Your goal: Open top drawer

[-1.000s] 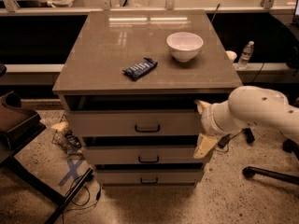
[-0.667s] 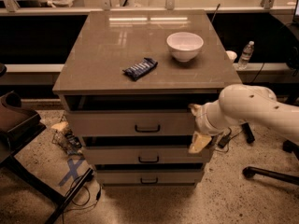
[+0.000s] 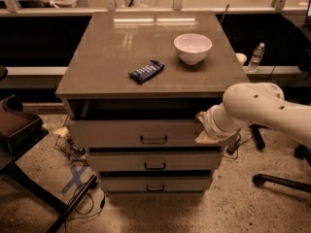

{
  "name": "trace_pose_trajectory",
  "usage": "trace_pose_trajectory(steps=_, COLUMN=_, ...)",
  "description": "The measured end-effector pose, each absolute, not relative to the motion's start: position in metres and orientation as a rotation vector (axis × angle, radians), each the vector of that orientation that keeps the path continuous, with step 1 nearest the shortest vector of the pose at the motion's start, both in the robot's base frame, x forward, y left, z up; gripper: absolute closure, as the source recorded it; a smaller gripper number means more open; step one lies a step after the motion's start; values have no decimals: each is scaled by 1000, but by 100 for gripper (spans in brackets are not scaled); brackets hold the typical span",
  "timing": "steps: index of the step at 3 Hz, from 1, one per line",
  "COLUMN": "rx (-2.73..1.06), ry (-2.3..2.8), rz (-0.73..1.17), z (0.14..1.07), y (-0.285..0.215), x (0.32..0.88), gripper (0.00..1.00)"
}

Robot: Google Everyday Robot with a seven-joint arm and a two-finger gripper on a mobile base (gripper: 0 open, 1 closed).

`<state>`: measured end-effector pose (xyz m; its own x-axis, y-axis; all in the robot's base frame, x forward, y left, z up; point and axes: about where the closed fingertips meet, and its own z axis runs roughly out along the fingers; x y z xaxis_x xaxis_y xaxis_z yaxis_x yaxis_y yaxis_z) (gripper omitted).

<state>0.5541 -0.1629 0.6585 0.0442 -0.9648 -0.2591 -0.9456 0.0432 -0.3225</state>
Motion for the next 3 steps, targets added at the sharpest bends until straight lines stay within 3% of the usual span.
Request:
trace_pose_trajectory(steps=1, rx=-1922, ry=1921, rz=-64, z=661, y=-163, x=554, gripper=85)
trace_pose_trajectory(steps=2, rx=-1921, ry=1922, rz=-64, z=670, y=-163, x=554, gripper=100)
trace_pose_trajectory(steps=3, rx=-1931, ry=1936, rz=-46, z=676, y=-172, x=535, gripper=100)
